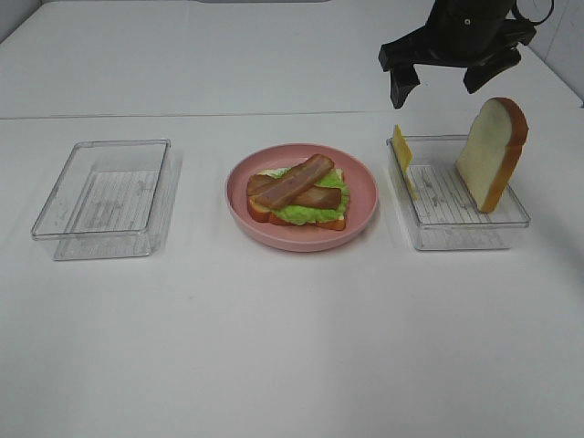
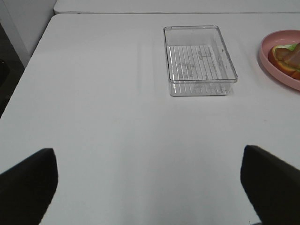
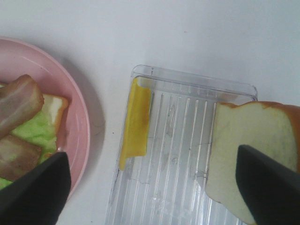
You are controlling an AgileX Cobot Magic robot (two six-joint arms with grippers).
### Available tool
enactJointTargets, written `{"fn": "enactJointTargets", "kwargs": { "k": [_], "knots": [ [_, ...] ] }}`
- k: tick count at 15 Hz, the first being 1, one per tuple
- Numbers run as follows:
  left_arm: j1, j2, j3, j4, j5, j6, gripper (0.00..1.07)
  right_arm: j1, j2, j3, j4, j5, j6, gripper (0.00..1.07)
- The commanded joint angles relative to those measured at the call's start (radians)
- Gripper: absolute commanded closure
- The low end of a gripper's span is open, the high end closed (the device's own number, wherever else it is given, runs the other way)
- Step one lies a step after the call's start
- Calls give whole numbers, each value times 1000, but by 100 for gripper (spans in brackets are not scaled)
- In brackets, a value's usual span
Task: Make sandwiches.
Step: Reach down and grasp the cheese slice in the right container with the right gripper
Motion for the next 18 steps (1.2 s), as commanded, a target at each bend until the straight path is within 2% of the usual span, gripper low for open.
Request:
{"fn": "enactJointTargets", "kwargs": {
  "k": [1,7,12,16,17,18],
  "knots": [
    [2,-17,2,-7,-3,-6,8,-7,17,-11,20,-29,-19,15],
    [2,-17,2,-7,-3,-6,8,-7,110,-12,83,-71,-40,15],
    [2,-17,2,-7,-3,-6,8,-6,178,-17,85,-97,-40,19],
    [2,-17,2,-7,-3,-6,8,-6,218,-17,86,-99,-37,32],
    [2,-17,2,-7,-3,-6,8,-6,219,-17,86,-101,-37,39],
    [2,-17,2,-7,-3,-6,8,-6,219,-17,85,-100,-37,56]
  ]
}}
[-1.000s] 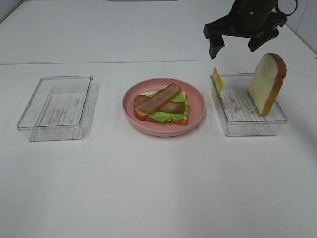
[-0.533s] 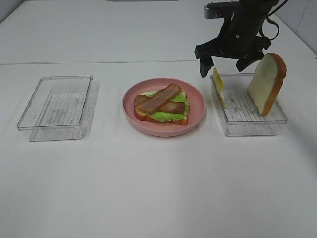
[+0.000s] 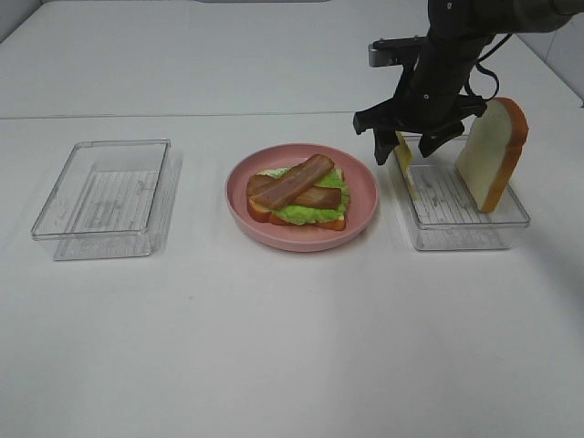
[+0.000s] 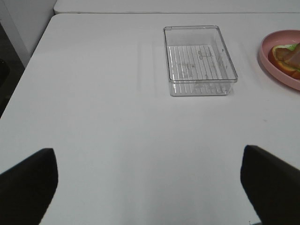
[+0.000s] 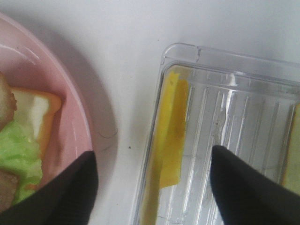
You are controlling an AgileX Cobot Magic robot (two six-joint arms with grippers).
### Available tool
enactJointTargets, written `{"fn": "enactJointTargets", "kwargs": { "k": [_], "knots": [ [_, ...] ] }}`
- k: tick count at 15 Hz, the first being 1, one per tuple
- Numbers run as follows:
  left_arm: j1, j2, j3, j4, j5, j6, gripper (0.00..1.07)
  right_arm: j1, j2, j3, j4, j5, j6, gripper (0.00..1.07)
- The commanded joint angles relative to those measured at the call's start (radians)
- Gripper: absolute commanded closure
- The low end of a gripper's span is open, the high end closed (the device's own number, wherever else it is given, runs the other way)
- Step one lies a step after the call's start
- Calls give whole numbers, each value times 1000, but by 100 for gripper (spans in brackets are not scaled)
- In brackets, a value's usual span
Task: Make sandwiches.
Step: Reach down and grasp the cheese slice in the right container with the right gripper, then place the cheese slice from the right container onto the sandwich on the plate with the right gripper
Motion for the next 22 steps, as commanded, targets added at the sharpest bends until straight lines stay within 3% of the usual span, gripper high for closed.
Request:
{"fn": "enactJointTargets", "kwargs": {
  "k": [1,2,3,11,17,22],
  "knots": [
    [2,-17,2,-7,-3,-6,8,-2,5,-5,-5,-1,-9,76],
    [2,-17,2,-7,-3,-6,8,-2,5,-5,-5,-1,-8,88],
    [2,-17,2,-7,-3,-6,8,-2,5,-5,-3,-1,-8,107],
    [2,-17,2,-7,-3,-6,8,-1,-22,-66,-15,129,-46,107],
    [2,-17,2,-7,-3,-6,8,11,-202,-103,-23,249,-61,107],
    [2,-17,2,-7,-3,-6,8,146,-260,-102,-37,280,-45,107]
  ]
}}
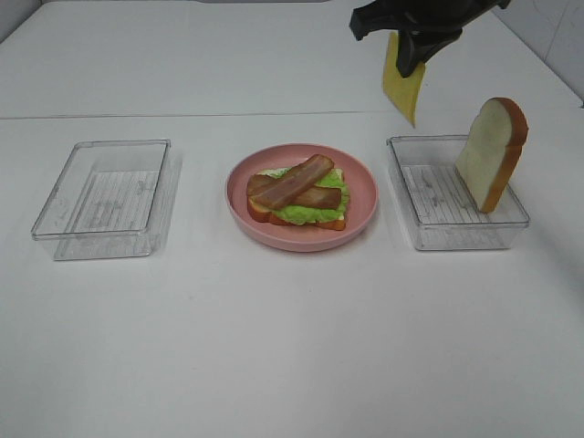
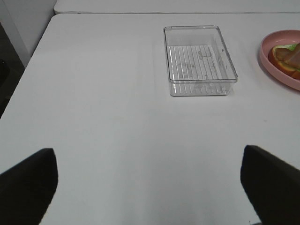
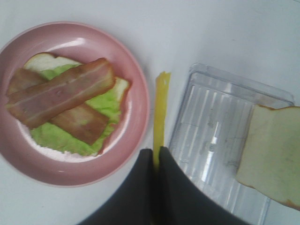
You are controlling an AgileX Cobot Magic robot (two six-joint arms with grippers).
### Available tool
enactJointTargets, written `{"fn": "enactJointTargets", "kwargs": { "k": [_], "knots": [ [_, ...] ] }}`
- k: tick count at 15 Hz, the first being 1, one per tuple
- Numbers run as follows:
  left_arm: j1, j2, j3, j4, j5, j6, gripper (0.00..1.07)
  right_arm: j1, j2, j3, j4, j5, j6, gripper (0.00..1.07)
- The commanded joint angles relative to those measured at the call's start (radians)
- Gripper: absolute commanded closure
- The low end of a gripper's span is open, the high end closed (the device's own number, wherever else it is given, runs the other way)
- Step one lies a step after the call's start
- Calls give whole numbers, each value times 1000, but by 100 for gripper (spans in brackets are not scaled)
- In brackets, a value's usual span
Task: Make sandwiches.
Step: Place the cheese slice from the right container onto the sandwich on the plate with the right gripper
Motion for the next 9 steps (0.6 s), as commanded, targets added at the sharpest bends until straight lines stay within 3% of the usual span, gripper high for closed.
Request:
{"fn": "enactJointTargets", "kwargs": {
  "k": [1,3,9],
  "knots": [
    [2,-17,2,-7,-3,-6,8,77,-9,-1,-6,22,13,107],
    [2,-17,2,-7,-3,-6,8,164,-9,-1,-2,8,21,107],
    [2,-17,2,-7,-3,-6,8,221,36,3,188,-40,-3,107]
  ]
}}
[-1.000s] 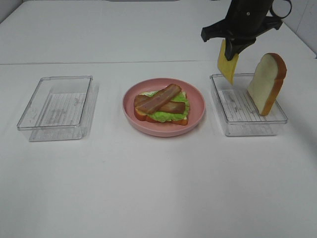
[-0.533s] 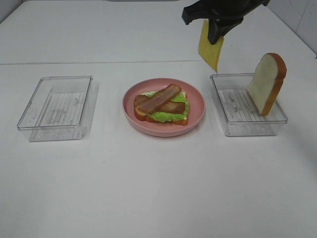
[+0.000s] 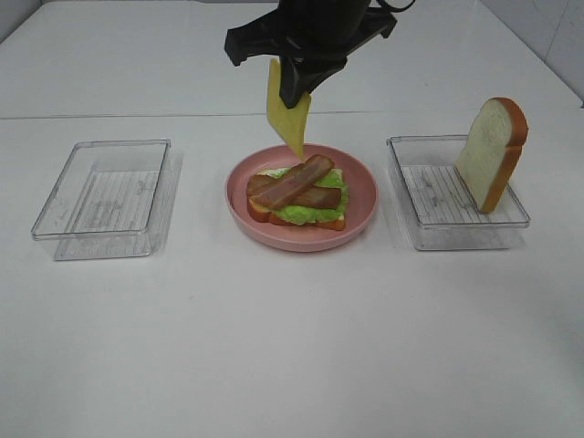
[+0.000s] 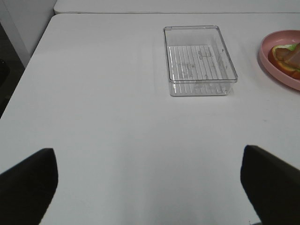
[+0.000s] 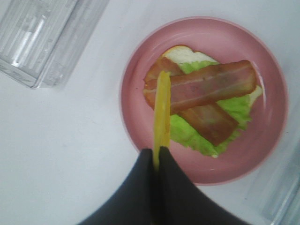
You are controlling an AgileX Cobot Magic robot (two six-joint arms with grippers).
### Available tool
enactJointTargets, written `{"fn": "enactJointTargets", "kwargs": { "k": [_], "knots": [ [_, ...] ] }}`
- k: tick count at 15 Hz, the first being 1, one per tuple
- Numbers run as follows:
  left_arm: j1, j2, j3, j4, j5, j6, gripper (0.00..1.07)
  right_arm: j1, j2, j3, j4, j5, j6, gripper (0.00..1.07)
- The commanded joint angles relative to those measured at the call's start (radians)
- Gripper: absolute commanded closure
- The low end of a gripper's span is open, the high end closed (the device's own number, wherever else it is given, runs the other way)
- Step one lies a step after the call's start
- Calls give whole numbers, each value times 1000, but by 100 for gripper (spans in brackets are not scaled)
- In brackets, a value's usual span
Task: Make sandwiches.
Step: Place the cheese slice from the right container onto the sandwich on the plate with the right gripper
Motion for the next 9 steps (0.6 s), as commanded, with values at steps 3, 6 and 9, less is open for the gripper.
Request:
{"fn": "enactJointTargets", "kwargs": {
  "k": [3,6,9],
  "knots": [
    [2,-17,2,-7,-3,-6,8,3,98,3,81,-55,-50,107],
    [2,-17,2,-7,-3,-6,8,3,151,3,127,-120,-87,107],
    [2,-17,2,-7,-3,-6,8,1,184,3,125,-166,-110,107]
  ]
}}
